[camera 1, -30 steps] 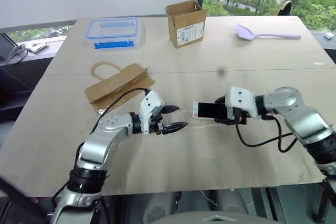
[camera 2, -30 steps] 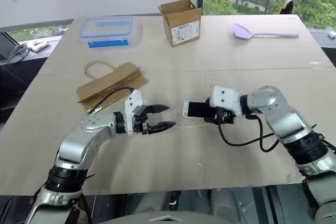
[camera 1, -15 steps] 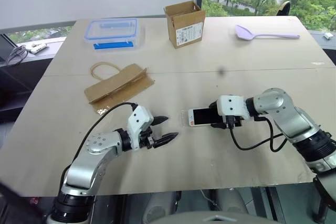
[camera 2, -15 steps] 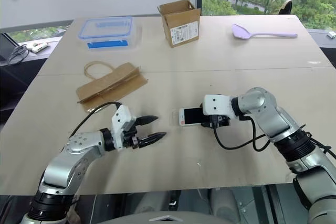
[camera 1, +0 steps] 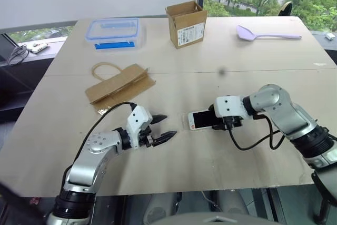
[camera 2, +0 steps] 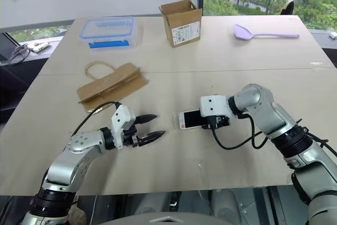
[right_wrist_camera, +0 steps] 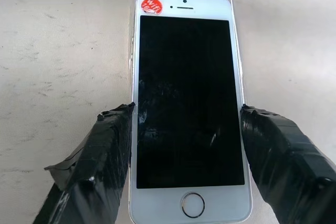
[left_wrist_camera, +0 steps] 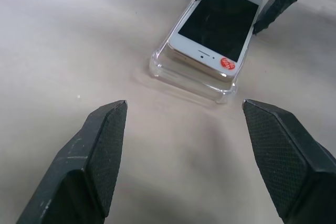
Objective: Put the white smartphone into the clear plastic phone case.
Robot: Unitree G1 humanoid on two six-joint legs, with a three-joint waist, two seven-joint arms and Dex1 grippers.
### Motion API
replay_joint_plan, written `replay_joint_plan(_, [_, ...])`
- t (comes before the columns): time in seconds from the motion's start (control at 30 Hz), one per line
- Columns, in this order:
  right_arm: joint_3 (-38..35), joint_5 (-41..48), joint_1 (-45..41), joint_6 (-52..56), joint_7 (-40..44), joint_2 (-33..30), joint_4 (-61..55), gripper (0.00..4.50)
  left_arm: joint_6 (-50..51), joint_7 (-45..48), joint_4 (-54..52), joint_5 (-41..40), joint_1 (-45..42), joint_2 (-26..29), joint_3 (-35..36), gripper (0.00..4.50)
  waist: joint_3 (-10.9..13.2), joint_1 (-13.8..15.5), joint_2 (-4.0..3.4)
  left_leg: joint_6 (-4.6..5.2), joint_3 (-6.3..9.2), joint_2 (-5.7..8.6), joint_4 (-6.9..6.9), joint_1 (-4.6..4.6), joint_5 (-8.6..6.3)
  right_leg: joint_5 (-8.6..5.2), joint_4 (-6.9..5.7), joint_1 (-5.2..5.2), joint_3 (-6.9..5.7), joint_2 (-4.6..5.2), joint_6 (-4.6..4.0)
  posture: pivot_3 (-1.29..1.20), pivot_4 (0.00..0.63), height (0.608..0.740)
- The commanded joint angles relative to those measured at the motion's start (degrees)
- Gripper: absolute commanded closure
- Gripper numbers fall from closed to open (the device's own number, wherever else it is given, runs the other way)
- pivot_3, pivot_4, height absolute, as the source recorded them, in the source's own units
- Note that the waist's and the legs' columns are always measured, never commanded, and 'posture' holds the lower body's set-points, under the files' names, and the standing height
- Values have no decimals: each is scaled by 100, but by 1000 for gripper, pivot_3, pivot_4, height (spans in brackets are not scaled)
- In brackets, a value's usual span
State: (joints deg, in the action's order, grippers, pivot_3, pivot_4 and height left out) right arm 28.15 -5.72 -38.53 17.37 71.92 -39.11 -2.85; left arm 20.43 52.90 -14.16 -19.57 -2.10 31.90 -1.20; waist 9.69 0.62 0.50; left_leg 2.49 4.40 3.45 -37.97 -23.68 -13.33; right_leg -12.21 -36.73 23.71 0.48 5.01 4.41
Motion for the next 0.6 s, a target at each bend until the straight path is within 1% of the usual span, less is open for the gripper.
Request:
replay_joint_plan(0.03, [169, -44, -10, 75, 150, 135, 163, 1555, -270, 5, 71, 47, 21, -53, -94, 938, 0, 0, 0, 0, 0, 0, 0, 1, 0, 0, 0, 0, 0, 0, 0, 0, 150, 740])
replay_joint_plan(0.07, [128, 20, -41, 123, 140, 211, 203, 1555, -324, 0, 101, 62, 49, -64, -110, 938, -1, -8, 1, 0, 0, 0, 0, 1, 0, 0, 0, 0, 0, 0, 0, 0, 150, 740])
replay_joint_plan(0.13, [56, 108, -78, 63, 157, 321, 281, 640, -422, -10, 120, 78, 127, -64, -124, 884, -2, -38, 2, 0, 0, -1, 2, 3, 0, 0, 0, 0, 1, -1, 0, 0, 150, 740])
replay_joint_plan(0.17, [39, 120, -84, 27, 170, 346, 304, 325, -455, -12, 125, 81, 150, -60, -127, 884, 0, -54, 0, 0, 0, -2, 5, 3, 0, 1, -1, 0, 1, -1, 0, 0, 150, 740])
replay_joint_plan(0.2, [6, 148, -90, 19, 175, 378, 337, 145, -480, -15, 119, 88, 171, -50, -132, 884, 0, -64, -1, 0, 0, -1, 7, 1, 0, 1, -1, 2, 2, 0, 0, 0, 150, 740])
replay_joint_plan(0.23, [-34, 207, -90, 22, 212, 394, 358, 145, -497, -22, 113, 103, 183, -39, -138, 884, 0, -76, -1, 0, 0, -1, 9, 1, 0, 3, -1, 3, 3, 0, 3, 0, 150, 740])
replay_joint_plan(0.37, [-524, 505, -67, 65, -71, 452, 261, 145, -433, -6, 58, 81, 176, -1, -140, 884, 1, -90, -2, 0, 0, 1, 15, -1, 0, 3, 0, 7, 2, 2, 4, 0, 150, 740])
replay_joint_plan(0.43, [-790, 723, -5, 392, -126, 381, -9, 145, -393, 58, 46, 47, 163, 31, -157, 884, 1, -85, -2, 0, 0, 2, 17, -2, 0, 4, 0, 10, 3, 3, 4, 0, 150, 740])
replay_joint_plan(0.47, [-932, 864, 42, 614, -122, 324, -193, 42, -393, 52, 48, 41, 145, 24, -153, 1148, 2, -82, -3, 0, 1, 2, 18, -3, 0, 4, 0, 10, 2, 3, 4, 0, 150, 740])
replay_joint_plan(0.53, [-1248, 1123, 168, 1017, -227, 236, -553, 0, -309, 88, 51, -32, 99, 13, -158, 1691, 2, -80, -3, 0, 1, 2, 20, -4, 0, 3, 0, 11, 3, 6, 4, 0, 150, 740])
replay_joint_plan(0.57, [-1375, 1229, 248, 1214, -271, 177, -715, 512, -315, 121, 54, -44, 81, 9, -172, 2114, 2, -75, -3, 0, 1, 2, 21, -5, 0, 3, 1, 11, 2, 7, 4, 0, 150, 740])
replay_joint_plan(0.6, [-1477, 1320, 382, 1339, -270, 67, -891, 832, -311, 97, 80, -16, 43, -10, -191, 2643, 2, -74, -3, 0, 2, 2, 22, -5, 0, 3, 2, 12, 2, 8, 4, 0, 150, 740])
